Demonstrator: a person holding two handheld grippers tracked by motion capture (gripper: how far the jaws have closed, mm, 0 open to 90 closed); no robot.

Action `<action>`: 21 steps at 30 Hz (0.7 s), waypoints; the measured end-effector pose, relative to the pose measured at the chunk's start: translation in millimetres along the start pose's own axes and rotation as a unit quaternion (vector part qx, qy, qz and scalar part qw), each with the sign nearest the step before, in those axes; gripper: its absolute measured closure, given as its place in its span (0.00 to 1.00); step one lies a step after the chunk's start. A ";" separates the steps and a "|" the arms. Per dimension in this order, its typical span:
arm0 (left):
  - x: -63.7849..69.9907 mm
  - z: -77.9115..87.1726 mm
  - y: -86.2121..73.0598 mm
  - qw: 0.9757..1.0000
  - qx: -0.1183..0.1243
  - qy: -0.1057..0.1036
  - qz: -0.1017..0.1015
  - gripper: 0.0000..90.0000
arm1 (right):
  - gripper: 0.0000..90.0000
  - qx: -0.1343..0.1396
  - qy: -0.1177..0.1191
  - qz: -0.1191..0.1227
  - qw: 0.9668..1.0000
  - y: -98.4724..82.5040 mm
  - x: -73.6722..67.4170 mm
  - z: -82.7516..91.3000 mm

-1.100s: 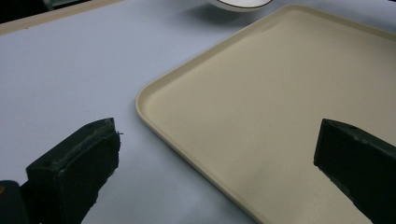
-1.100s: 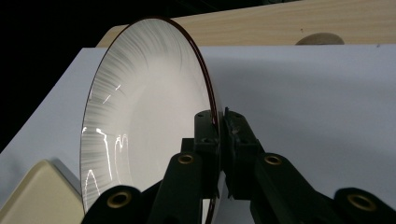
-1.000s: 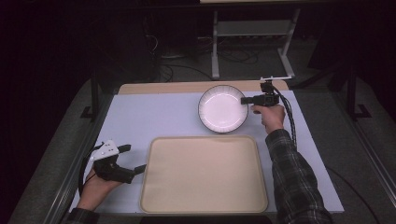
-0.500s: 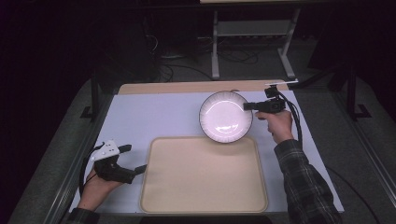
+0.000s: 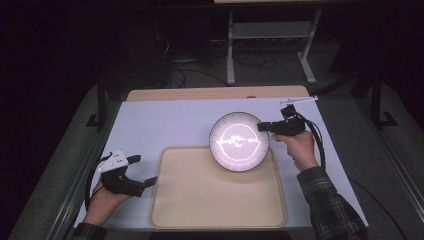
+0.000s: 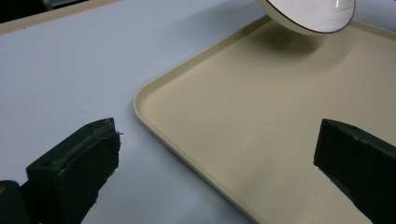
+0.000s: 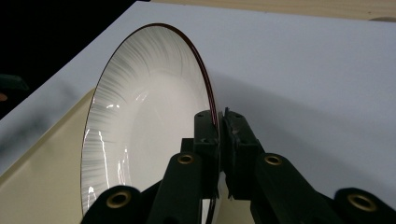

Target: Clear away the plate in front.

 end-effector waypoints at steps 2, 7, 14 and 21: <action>0.2 -0.3 0.1 1.000 0.000 -0.001 0.000 0.00 | 0.93 -0.001 0.006 0.005 1.000 -4.5 -6.2 -1.7; 0.7 -0.3 0.1 1.000 0.000 -0.001 -0.001 0.00 | 0.93 -0.014 0.020 0.012 1.000 -13.6 -18.5 -6.3; 0.8 -0.4 -0.3 1.000 -0.001 -0.002 -0.002 0.00 | 0.93 -0.041 0.036 0.032 0.998 -26.1 -42.4 -15.5; 1.0 -0.4 -0.2 1.000 -0.001 -0.001 -0.001 0.00 | 0.93 -0.061 0.059 0.045 0.995 -33.1 -62.0 -25.4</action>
Point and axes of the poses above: each handheld gripper's, and its own axes: z roughly backward along the jaws, y roughly out of its top, x roughly to its right, the point moved 5 cm from there along -z, roughly forward along the jaws, and after that the axes turned 15 degrees about y, right-handed, at the moved point
